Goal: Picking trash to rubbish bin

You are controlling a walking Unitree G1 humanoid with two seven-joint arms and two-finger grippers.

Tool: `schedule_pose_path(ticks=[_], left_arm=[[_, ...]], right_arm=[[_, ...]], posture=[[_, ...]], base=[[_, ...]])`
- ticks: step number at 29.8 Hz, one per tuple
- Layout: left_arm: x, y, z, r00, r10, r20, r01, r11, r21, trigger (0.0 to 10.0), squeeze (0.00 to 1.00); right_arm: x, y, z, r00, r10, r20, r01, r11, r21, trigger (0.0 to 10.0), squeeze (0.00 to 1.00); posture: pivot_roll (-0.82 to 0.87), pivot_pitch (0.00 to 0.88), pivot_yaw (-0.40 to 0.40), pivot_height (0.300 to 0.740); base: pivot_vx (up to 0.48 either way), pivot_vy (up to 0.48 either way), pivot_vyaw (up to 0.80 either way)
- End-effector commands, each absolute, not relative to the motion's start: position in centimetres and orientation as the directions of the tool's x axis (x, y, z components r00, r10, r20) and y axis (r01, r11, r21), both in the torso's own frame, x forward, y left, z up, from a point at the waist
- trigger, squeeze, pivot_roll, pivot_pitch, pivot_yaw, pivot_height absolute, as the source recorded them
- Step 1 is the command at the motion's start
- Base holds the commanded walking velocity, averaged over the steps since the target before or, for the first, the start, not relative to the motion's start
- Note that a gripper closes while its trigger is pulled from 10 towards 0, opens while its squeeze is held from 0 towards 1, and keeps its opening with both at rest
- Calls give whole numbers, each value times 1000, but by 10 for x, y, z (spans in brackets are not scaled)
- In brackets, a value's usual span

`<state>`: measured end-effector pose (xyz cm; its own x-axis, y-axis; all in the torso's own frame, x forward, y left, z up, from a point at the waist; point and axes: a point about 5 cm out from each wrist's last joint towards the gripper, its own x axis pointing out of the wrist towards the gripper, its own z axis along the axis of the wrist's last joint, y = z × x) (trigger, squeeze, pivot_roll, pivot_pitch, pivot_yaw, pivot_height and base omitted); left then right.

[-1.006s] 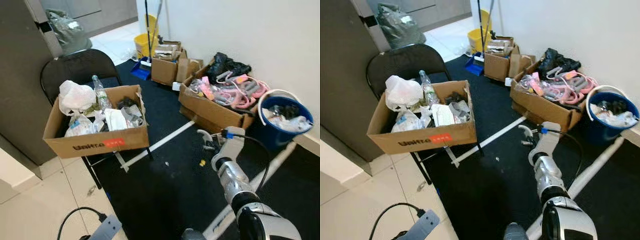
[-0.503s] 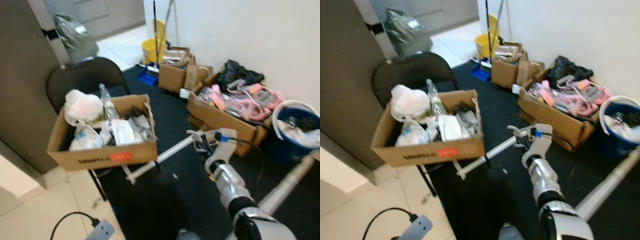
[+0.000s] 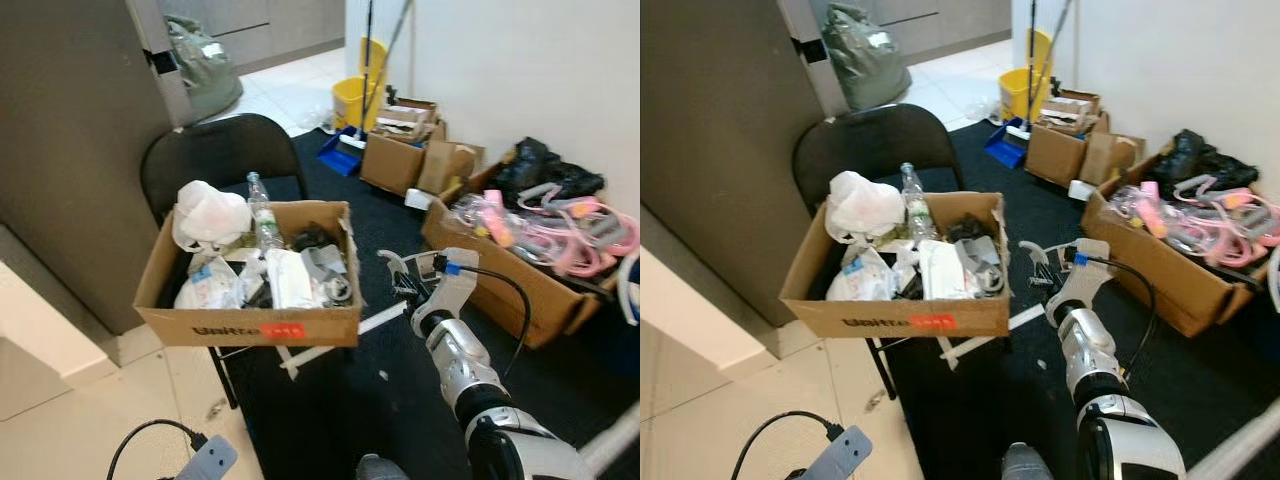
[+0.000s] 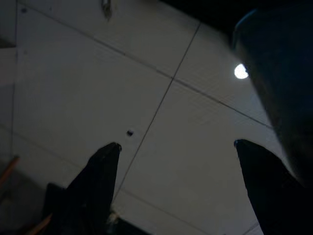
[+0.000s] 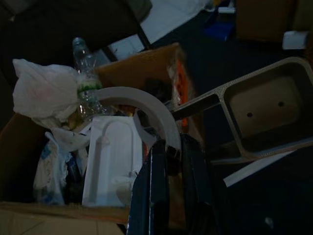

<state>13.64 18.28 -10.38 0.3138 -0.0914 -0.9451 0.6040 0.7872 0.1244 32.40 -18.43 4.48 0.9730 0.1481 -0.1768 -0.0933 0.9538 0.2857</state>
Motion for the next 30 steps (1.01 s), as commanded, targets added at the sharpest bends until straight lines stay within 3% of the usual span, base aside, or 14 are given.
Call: schedule_pose_path(ticks=[1, 24, 30], left_arm=[[130, 187, -106, 295, -77, -952, 607, 785, 124, 10000, 0], [134, 185, -105, 309, -73, -948, 582, 803, 128, 10000, 0], [130, 189, -105, 295, -74, -953, 585, 802, 118, 10000, 0]], right_arm=[[328, -177, 49, 972, 178, -155, -126, 946, 297, 10000, 0], [331, -168, 54, 964, 230, -136, -184, 940, 286, 10000, 0], [330, -164, 52, 949, 271, -159, -224, 939, 262, 10000, 0]], posture=[[-66, 29, 106, 740], [-65, 20, 102, 740], [-64, 28, 101, 740]], base=[[319, 0, 0], [269, 0, 0], [0, -408, 0]])
